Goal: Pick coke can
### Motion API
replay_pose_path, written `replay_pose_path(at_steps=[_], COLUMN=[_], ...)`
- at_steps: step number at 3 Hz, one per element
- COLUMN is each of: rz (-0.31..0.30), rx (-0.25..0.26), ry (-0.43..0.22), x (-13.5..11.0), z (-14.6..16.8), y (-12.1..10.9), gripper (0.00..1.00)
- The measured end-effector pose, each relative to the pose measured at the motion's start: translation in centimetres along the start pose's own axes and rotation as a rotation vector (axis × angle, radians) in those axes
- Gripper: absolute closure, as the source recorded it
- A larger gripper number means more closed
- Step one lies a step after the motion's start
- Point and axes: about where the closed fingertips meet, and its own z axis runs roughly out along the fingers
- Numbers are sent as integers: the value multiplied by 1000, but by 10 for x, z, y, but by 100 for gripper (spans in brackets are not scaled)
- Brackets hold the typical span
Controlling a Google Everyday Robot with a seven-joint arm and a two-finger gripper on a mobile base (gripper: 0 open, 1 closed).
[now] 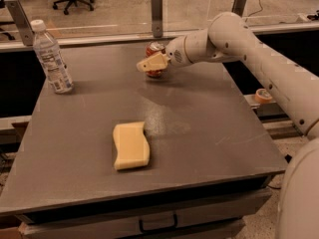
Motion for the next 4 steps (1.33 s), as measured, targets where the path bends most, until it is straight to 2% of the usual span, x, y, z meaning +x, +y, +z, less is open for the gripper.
replay_pose_path(at_steps=[2,3,4], rz=[4,-51,-158], rx=[-3,-111,-305], ry=[-3,-101,-282], x=[-3,-44,-114], z=[-2,-19,-65], y=[1,42,112], gripper=[96,100,100])
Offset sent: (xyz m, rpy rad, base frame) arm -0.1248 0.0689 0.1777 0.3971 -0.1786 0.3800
